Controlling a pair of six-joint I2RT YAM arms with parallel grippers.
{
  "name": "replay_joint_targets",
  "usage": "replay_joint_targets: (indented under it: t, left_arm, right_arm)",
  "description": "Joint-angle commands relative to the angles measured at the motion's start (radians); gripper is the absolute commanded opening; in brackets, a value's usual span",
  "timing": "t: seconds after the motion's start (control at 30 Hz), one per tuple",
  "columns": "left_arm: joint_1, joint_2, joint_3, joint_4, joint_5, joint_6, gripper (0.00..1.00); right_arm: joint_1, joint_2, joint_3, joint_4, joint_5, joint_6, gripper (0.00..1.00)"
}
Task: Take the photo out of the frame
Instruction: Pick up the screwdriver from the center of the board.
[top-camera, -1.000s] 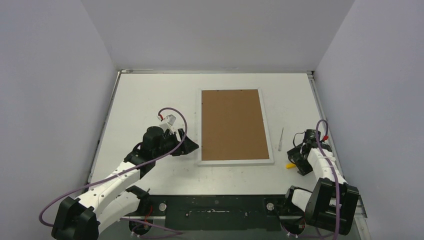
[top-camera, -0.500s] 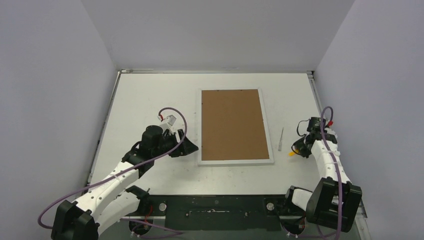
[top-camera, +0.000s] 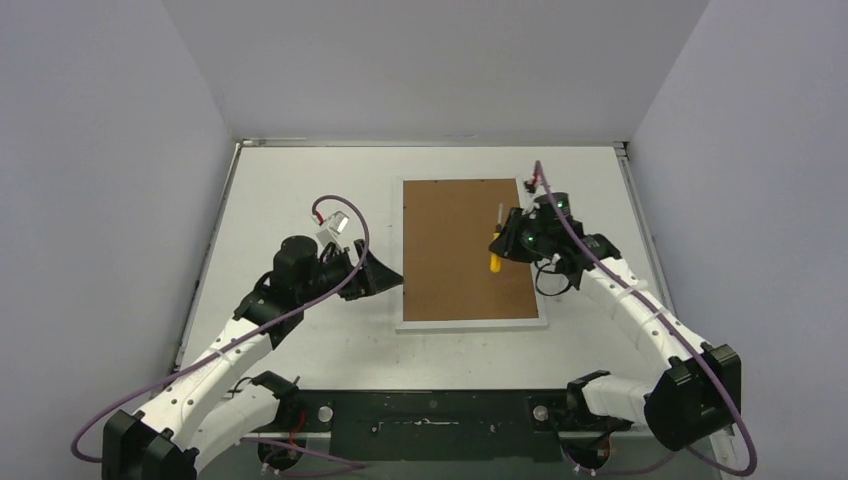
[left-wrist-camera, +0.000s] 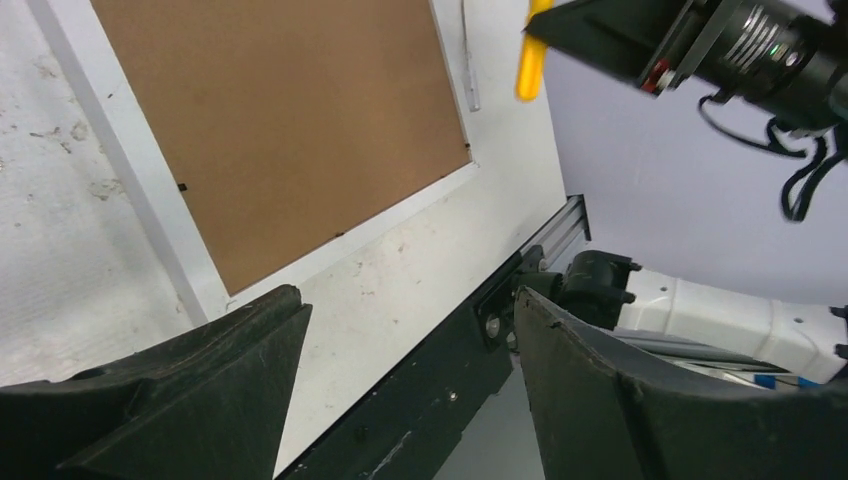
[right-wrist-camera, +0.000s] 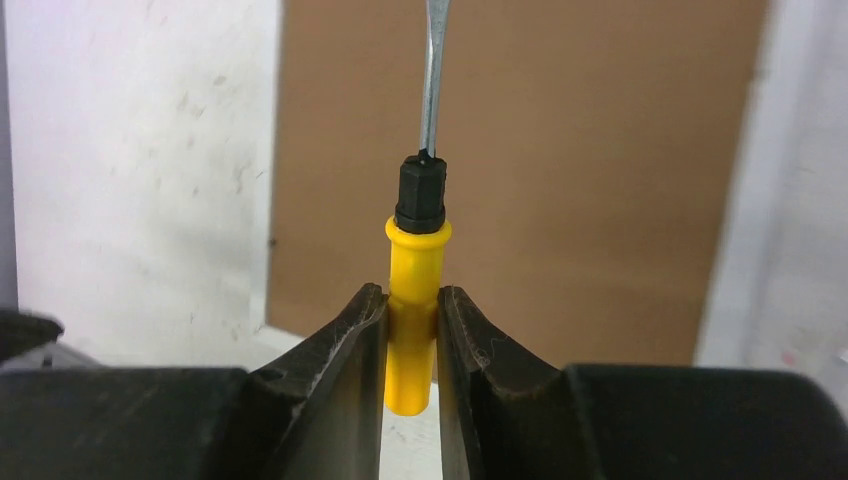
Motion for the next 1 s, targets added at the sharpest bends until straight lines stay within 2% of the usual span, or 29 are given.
replay_joint_targets:
  t: [0.0, 0.1, 0.17, 0.3, 0.4, 0.6, 0.7, 0.77, 0.83, 0.97]
  left_arm:
    - [0.004, 0.01, 0.066, 0.133, 0.028, -0.094, 0.77]
    - [0.004, 0.02, 0.055, 0.204, 0.019, -0.154, 0.9]
    - [0.004, 0.025, 0.032, 0.253, 0.014, -0.211, 0.96]
    - [0.003, 0.042, -0.026, 0.355, 0.003, -0.315, 0.96]
    - [-0.004, 0.069, -0.051, 0.402, -0.001, -0.359, 0.89]
    - [-0.055, 0.138, -0.037, 0.43, -0.063, -0.352, 0.77]
    - [-0.065, 0.163, -0.04, 0.467, -0.097, -0.366, 0.65]
    - [-0.064, 0.175, -0.049, 0.497, -0.114, -0.387, 0.52]
    - [-0.063, 0.184, -0.049, 0.502, -0.128, -0.395, 0.46]
    - [-0.063, 0.181, -0.055, 0.502, -0.162, -0.402, 0.43]
  right_arm:
    - [0.205, 0.055, 0.02, 0.171, -0.015, -0.071, 0.05]
    - [0.313, 0.094, 0.005, 0.264, -0.038, -0.127, 0.05]
    - [0.377, 0.103, -0.011, 0.317, -0.043, -0.156, 0.05]
    - [0.446, 0.125, -0.021, 0.371, -0.079, -0.207, 0.05]
    - [0.47, 0.141, -0.017, 0.383, -0.102, -0.234, 0.05]
    - [0.501, 0.173, -0.003, 0.4, -0.178, -0.263, 0.05]
    - [0.508, 0.163, -0.013, 0.413, -0.199, -0.266, 0.05]
    - [0.51, 0.153, -0.021, 0.415, -0.208, -0.268, 0.05]
    - [0.511, 0.139, -0.032, 0.413, -0.224, -0.271, 0.05]
    - [0.511, 0.103, -0.059, 0.428, -0.238, -0.267, 0.06]
